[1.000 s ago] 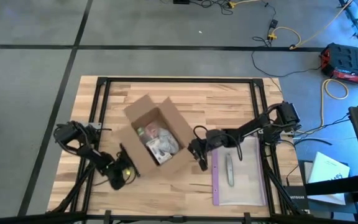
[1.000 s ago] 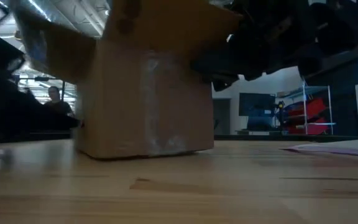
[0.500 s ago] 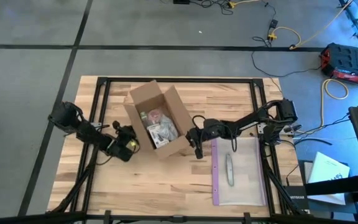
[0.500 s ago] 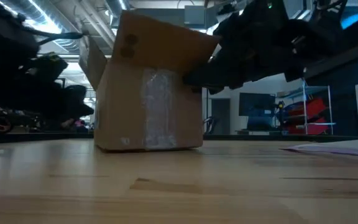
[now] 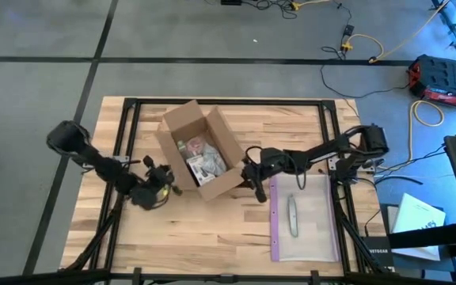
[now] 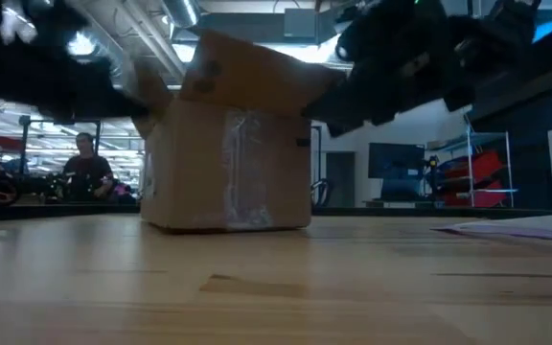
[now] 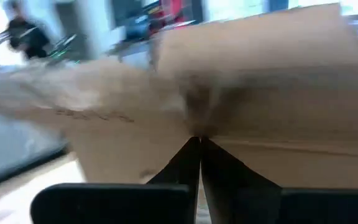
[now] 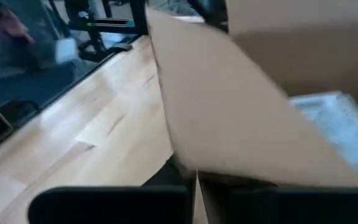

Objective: Unpack boxes
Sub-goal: Move the box to the top left of the table

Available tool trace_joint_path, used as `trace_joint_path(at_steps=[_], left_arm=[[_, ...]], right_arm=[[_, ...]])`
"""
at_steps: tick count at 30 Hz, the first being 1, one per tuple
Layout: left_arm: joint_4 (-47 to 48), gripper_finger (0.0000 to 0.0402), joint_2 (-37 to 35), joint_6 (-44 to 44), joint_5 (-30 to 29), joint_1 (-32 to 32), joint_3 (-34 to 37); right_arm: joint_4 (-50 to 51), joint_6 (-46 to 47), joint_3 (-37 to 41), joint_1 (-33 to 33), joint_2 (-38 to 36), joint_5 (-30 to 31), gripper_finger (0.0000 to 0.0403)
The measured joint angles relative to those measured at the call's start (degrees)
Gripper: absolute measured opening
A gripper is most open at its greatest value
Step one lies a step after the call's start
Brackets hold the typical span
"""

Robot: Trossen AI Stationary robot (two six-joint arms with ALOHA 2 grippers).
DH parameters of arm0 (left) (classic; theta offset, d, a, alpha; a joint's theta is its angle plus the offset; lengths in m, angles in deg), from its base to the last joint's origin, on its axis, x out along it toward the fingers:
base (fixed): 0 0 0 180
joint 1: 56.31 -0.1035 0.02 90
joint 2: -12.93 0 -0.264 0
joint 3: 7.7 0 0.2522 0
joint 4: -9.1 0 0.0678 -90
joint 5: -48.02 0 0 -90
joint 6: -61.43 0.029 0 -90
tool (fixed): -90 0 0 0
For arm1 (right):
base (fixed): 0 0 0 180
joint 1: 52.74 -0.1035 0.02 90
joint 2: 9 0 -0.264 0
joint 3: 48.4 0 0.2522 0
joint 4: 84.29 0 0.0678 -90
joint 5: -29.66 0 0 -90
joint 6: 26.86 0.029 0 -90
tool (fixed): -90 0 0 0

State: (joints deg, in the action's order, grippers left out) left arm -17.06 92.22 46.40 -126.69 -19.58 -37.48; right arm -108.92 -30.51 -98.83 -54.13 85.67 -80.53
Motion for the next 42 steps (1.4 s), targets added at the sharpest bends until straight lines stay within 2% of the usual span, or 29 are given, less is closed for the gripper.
trace_joint_path(at_steps=[3, 7, 10, 13, 16, 19, 21, 23, 27, 31, 36, 42], left_arm=[[-0.1, 0.0000, -2.8, 5.2, 0.0, 6.3, -2.2], [0.4, 0.0000, -2.5, 2.8, 0.0, 13.4, -3.9], [0.8, 0.0000, -1.6, -1.1, 0.1, 18.8, -4.9], [1.6, 0.0000, -1.2, -6.5, 0.3, 22.9, -5.3], [2.0, 0.0000, 0.1, -11.7, 0.7, 24.8, -5.4], [3.3, 0.0000, 1.8, -14.7, 2.5, 24.2, -5.4], [5.7, 0.0000, 3.6, -20.1, 4.5, 22.6, -5.4], [6.6, 0.0000, 5.9, -25.6, 7.2, 21.0, -5.4], [6.3, 0.0000, 10.9, -31.7, 14.1, 19.7, -5.6], [6.0, 0.0000, 14.9, -34.9, 14.2, 19.6, -7.2], [7.0, 0.0000, 19.0, -35.5, 13.6, 17.5, -8.3], [15.1, 0.0000, 20.6, -38.4, 9.1, 9.5, -8.6]], right_arm=[[4.6, -2.9, -0.1, -1.5, -2.1, 10.3, 0.0000], [8.9, -3.2, 0.0, -2.5, -2.0, 22.6, 0.0000], [13.4, -3.3, 0.4, -3.5, -2.0, 27.0, 0.0000], [13.9, -3.2, 2.6, -4.5, -2.0, 30.9, 0.0000], [8.7, -0.5, 5.1, -5.1, -0.5, 35.9, 0.0000], [0.4, 0.2, 5.7, -4.9, 2.2, 38.0, 0.0000], [-2.9, 0.4, 4.2, -4.5, 4.3, 38.2, 0.0000], [-2.1, 0.7, 2.4, -3.9, 6.9, 37.8, 0.0000], [-2.2, 1.5, -2.2, -3.7, 11.6, 32.5, 0.0000], [-2.1, 1.5, -7.0, -4.6, 14.7, 25.7, 0.0000], [-2.1, 0.6, -9.7, -4.7, 15.5, 26.1, 0.0000], [-0.1, 0.4, -9.9, -4.6, 15.2, 25.9, 0.0000]])
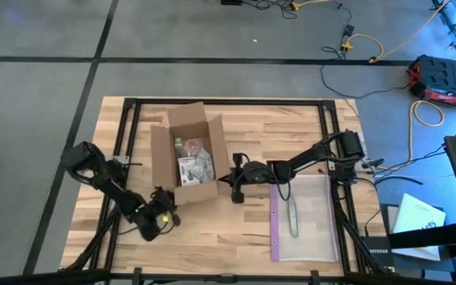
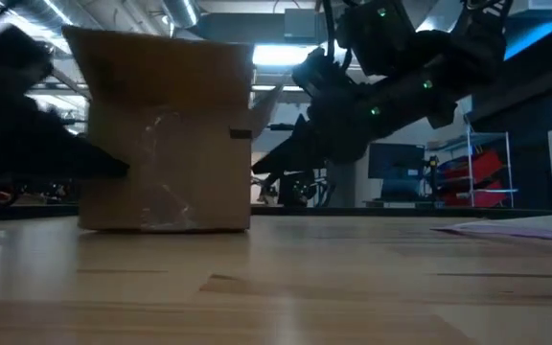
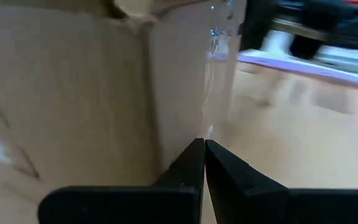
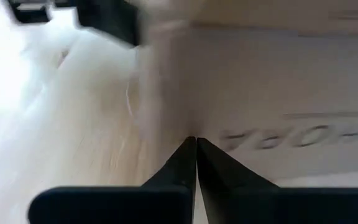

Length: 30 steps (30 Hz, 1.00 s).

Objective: Unpack boxes
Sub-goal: Move the box to the top left of the table, then move the cutter to the top right of the table

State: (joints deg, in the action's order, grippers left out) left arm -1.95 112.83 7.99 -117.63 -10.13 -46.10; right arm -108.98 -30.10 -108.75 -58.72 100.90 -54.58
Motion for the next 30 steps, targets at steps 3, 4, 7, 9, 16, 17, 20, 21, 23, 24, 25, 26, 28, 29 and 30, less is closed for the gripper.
trace_joint_path(at_steps=[3, 4, 7, 9, 16, 17, 20, 21, 23, 24, 25, 26, 28, 29, 30], left_arm=[[2.0, 0.0000, 0.0, 1.4, -0.4, -4.4, 0.0], [2.1, 0.0000, -0.1, 2.1, -0.5, -5.6, 0.0], [2.2, 0.0000, -0.1, 4.4, -0.6, -8.2, 0.0], [2.6, 0.0000, -0.4, 4.3, -0.9, -9.3, 0.0], [1.5, 0.0000, -1.3, 1.2, -0.1, -10.2, 0.0], [-0.1, 0.0000, -2.1, 0.3, 1.5, -9.9, -0.3], [-5.8, 0.0000, -3.7, 1.8, 7.7, -8.0, -1.3], [-7.6, 0.0000, -3.9, 4.3, 9.5, -7.3, -1.7], [-11.9, 0.0003, -4.0, 9.6, 12.0, -5.9, -2.9], [-13.7, 0.0005, -4.0, 11.5, 13.5, -5.3, -3.7], [-14.4, 0.0010, -4.0, 12.4, 15.4, -5.0, -4.5], [-14.5, 0.0015, -4.0, 13.2, 17.5, -4.8, -5.2], [-14.3, 0.0033, -4.0, 13.4, 21.0, -4.5, -6.5], [-14.3, 0.0043, -4.0, 13.0, 22.2, -4.3, -7.0], [-14.4, 0.0055, -4.0, 12.7, 23.4, -4.1, -7.3]], right_arm=[[5.4, -0.1, 0.0, 0.0, -1.4, -0.2, 0.0000], [6.7, -0.2, 0.0, 0.0, -2.1, -0.2, 0.0000], [9.1, -2.1, 0.0, 0.0, -4.5, 0.4, 0.0000], [11.1, -3.4, 0.0, 0.0, -6.4, 1.3, 0.0000], [29.4, 2.1, 0.0, 0.0, -14.7, 0.3, 0.0000], [32.9, 4.5, 0.0, 0.0, -16.3, -1.9, 0.0000], [43.0, 9.1, 0.0, 0.0, -20.9, -6.2, 0.0000], [45.8, 10.3, 0.0, -0.2, -22.3, -6.5, 0.0000], [49.7, 13.2, 0.0, -1.0, -25.3, -6.8, 0.0000], [51.5, 15.1, 0.0, -1.4, -26.8, -6.8, 0.0001], [53.2, 17.7, 0.0, -1.8, -28.3, -6.8, 0.0002], [55.0, 21.1, 0.0, -2.1, -29.7, -6.9, 0.0005], [60.0, 27.7, 0.0, -2.5, -32.1, -9.0, 0.0020], [62.9, 30.9, 0.0, -2.8, -33.4, -10.2, 0.0032], [66.3, 34.0, 0.0, -3.4, -34.6, -10.6, 0.0046]])
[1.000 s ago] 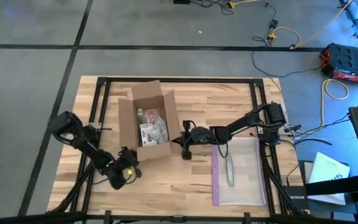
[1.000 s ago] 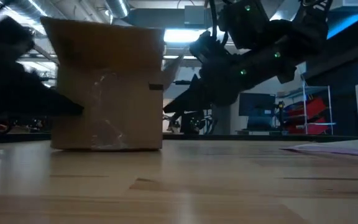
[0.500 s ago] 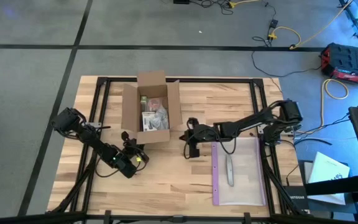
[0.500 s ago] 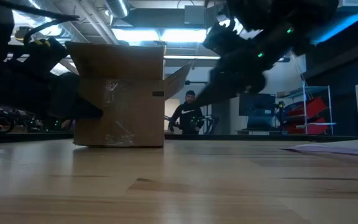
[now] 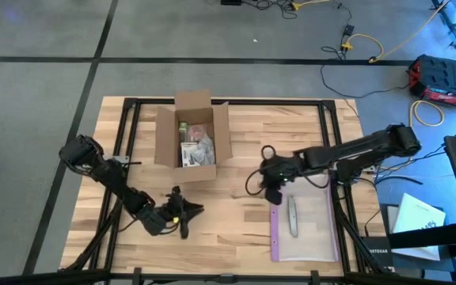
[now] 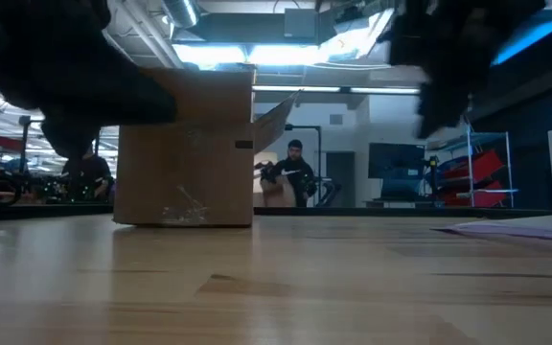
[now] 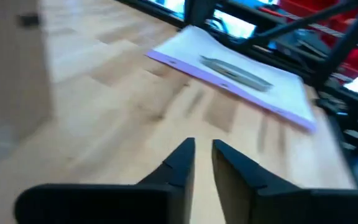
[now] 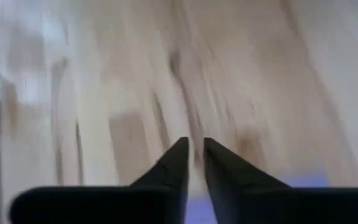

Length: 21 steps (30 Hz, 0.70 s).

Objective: Unpack boxes
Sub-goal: Move the cutter to the top right of the table

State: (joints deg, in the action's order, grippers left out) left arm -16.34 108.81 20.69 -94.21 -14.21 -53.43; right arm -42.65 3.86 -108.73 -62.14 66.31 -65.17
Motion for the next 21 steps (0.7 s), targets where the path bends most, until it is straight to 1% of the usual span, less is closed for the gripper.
trace_joint_path(at_steps=[2, 4, 8, 10, 12, 16, 18, 21], left_arm=[[0.0, 0.0084, 0.0, -0.2, 1.8, 0.7, -0.3], [0.2, 0.0118, 0.0, -1.4, 2.3, 1.5, -0.4], [1.9, 0.0192, 0.0, -4.2, 2.4, 2.6, -0.4], [2.7, 0.0230, 0.0, -5.2, 2.3, 2.9, -0.4], [4.0, 0.0267, 0.0, -6.6, 2.3, 2.9, -0.4], [6.2, 0.0325, 0.0, -8.0, 2.2, 2.2, -0.4], [7.1, 0.0342, 0.0, -8.3, 2.2, 1.9, -0.4], [7.4, 0.0352, 0.0, -8.4, 2.3, 1.2, -0.4]], right_arm=[[6.5, 6.0, 0.0, -2.0, -2.0, 0.2, 0.0081], [11.1, 13.5, 0.0, -4.8, -3.0, 0.4, 0.0120], [16.9, 38.7, 0.0, -10.8, -2.9, 0.4, 0.0190], [17.7, 44.0, 0.0, -13.7, -2.8, 0.0, 0.0216], [20.0, 50.9, 0.0, -16.9, -2.8, 1.8, 0.0236], [20.5, 65.6, 0.1, -22.4, -1.9, 8.5, 0.0266], [20.5, 70.6, 0.1, -24.5, -0.8, 11.3, 0.0280], [20.6, 74.7, 0.1, -25.8, 1.3, 12.0, 0.0297]])
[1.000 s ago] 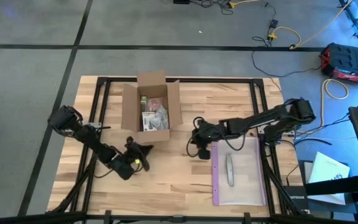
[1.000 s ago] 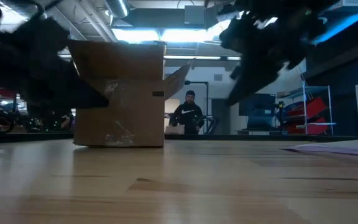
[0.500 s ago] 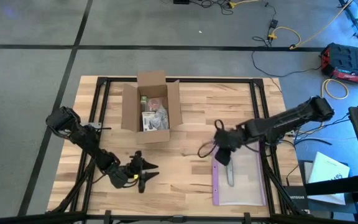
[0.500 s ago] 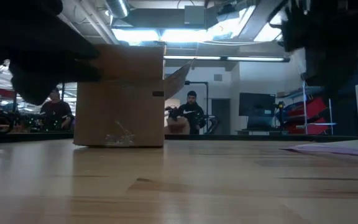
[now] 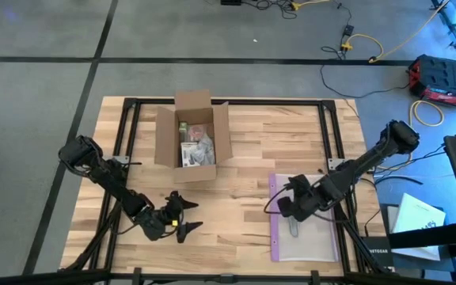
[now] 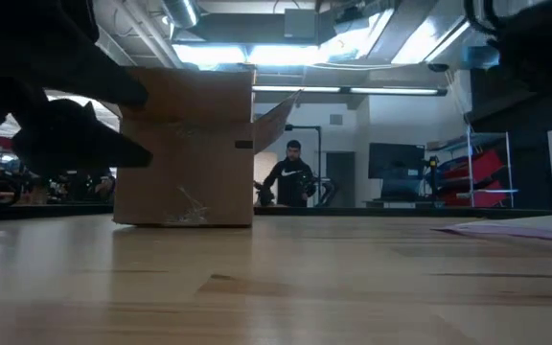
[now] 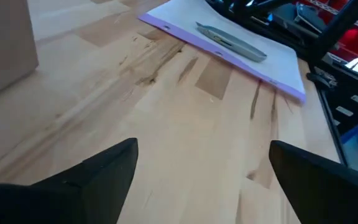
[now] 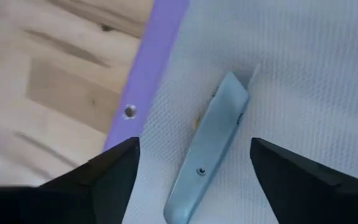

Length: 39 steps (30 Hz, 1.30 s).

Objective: Unpack boxes
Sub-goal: Move the cutter to the top right of the table

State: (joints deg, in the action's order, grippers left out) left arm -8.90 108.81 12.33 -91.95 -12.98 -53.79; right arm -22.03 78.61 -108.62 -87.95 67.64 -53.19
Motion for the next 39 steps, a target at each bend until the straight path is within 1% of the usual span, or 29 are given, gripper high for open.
trace_joint_path(at_steps=[4, 12, 15, 18, 20, 23, 28, 29, 32, 34, 36, 39], left_arm=[[0.4, 0.0353, 0.0, 0.1, 0.1, -0.8, 0.0], [1.7, 0.0353, 0.0, -0.5, 0.5, -1.1, 0.0], [2.0, 0.0353, 0.0, -1.3, 0.6, -1.1, 0.0], [2.8, 0.0353, 0.0, -3.1, 0.6, -1.1, 0.0], [3.0, 0.0353, 0.0, -3.8, 0.6, -1.1, 0.0], [3.0, 0.0353, 0.0, -3.6, 0.6, -1.1, 0.0], [3.0, 0.0353, 0.0, -3.6, 0.6, -1.1, 0.0], [3.0, 0.0353, 0.0, -3.6, 0.6, -1.1, 0.0], [3.0, 0.0353, 0.0, -3.5, 0.6, -1.4, 0.0], [2.4, 0.0353, 0.0, -3.6, 0.6, -1.8, 0.0], [2.5, 0.0353, -0.7, -3.4, 0.6, -2.3, 0.0], [2.6, 0.0353, -1.4, -2.6, 0.6, -3.0, 0.0]], right_arm=[[0.6, 4.5, 0.0, -1.3, 4.6, 0.3, 0.0305], [-4.1, 5.4, 0.1, -1.2, 11.9, 0.2, 0.0305], [-5.9, 5.4, 0.1, -1.2, 14.7, -1.3, 0.0298], [-5.6, 5.0, -0.1, -1.2, 15.9, -2.2, 0.0279], [-5.3, 5.2, -0.1, -1.2, 16.0, -2.1, 0.0259], [-4.9, 5.2, -0.1, -1.2, 16.1, -1.5, 0.0215], [-4.7, 4.0, -0.1, -1.2, 16.1, -1.0, 0.0129], [-4.7, 3.7, -0.1, -1.2, 15.9, -0.9, 0.0119], [-4.1, 1.6, -0.2, -1.2, 15.0, -0.7, 0.0119], [-0.7, 0.5, -1.7, -1.1, 13.5, -0.2, 0.0119], [3.4, -1.0, -3.9, -1.0, 11.5, 1.3, 0.0119], [10.0, -3.4, -6.9, 0.0, 8.9, 5.1, 0.0119]])
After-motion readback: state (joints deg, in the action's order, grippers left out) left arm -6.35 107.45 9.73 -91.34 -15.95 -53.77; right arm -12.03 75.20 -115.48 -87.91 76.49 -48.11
